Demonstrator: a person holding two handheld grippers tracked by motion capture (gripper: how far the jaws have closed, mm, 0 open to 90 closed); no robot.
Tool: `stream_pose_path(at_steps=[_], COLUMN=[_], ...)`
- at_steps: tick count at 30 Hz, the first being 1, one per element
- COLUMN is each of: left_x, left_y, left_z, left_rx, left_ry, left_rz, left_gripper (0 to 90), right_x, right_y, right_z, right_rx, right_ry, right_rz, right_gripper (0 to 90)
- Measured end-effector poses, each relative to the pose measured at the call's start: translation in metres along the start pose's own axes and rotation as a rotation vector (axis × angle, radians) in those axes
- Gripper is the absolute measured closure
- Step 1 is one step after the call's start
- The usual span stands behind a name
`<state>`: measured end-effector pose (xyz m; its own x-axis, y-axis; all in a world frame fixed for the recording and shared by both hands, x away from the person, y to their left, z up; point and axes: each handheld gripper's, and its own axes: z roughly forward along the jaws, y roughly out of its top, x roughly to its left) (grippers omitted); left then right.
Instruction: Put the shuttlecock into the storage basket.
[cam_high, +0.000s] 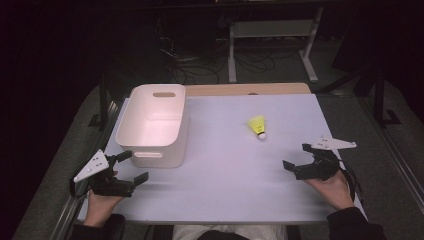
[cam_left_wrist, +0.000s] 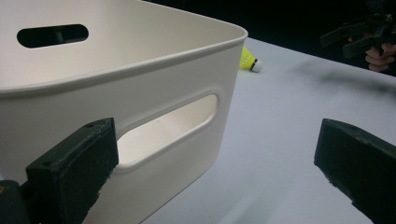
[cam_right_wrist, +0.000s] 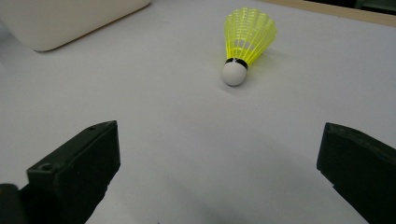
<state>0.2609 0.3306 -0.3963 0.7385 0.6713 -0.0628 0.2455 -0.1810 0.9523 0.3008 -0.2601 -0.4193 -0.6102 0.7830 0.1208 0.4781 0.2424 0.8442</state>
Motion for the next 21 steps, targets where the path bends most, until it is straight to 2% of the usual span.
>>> stream_pose_path(at_steps=[13, 21], left_x=[-0.0001, -0.0003], left_y=[0.0000, 0.0000], left_z=[-0.0011, -0.0010], left_rx=[0.000, 0.000], left_ry=[0.002, 0.006], left_rz=[0.002, 0.002], left_gripper=[0.0, 0.0], right_x=[0.0013, 0.0056], right_y=[0.0005, 0.0025], right_z=[-0.0012, -0.0049], right_rx=[-0.004, -0.025], right_ry=[0.018, 0.027], right_rz=[-0.004, -0.011], right_gripper=[0.0, 0.0])
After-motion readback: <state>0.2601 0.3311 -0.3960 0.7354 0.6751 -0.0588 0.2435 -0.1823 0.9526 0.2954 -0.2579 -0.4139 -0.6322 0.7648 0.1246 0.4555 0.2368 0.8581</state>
